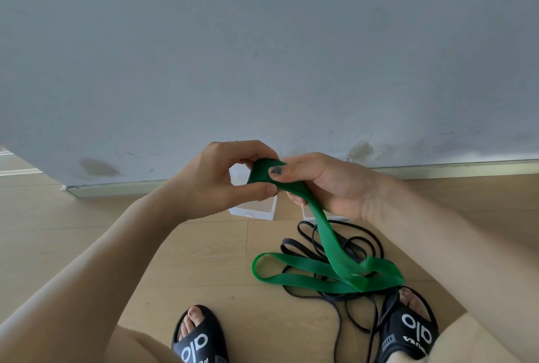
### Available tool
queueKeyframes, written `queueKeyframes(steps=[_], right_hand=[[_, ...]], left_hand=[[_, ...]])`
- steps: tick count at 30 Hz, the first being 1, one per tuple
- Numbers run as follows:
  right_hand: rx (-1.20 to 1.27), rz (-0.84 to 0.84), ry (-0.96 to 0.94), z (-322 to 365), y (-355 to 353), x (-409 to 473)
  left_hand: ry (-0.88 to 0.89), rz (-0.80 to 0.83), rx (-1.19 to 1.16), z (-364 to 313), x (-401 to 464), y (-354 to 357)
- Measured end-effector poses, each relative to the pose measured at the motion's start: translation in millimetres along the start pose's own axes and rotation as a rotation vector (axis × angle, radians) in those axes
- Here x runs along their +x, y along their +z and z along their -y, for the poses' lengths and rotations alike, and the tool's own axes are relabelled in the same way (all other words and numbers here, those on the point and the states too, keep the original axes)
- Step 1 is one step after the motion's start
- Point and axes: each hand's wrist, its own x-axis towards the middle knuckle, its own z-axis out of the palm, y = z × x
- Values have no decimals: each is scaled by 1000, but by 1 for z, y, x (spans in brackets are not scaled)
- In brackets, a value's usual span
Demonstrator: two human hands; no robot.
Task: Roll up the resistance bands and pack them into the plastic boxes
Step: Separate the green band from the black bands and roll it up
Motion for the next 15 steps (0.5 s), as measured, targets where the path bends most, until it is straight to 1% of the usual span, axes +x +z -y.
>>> queueKeyframes(steps=[3,5,8,11,13,15], right_hand=[[-85,-58,32,-3,2,3],[-152,-129,60,-5,3,4],[-309,-189,78,-1,3,1],[-508,-320,42,2,2,-3],[-574,-357,-26,2,1,-6],[-683,-334,-117,2,0,-12]], left_hand=[[-6,23,233,-1,2,7],[-9,47,314,-2,5,12],[-4,46,233,0,8,11],[3,9,221,3,8,4],[9,-9,242,6,8,-1],[3,-23,245,8,8,-4]])
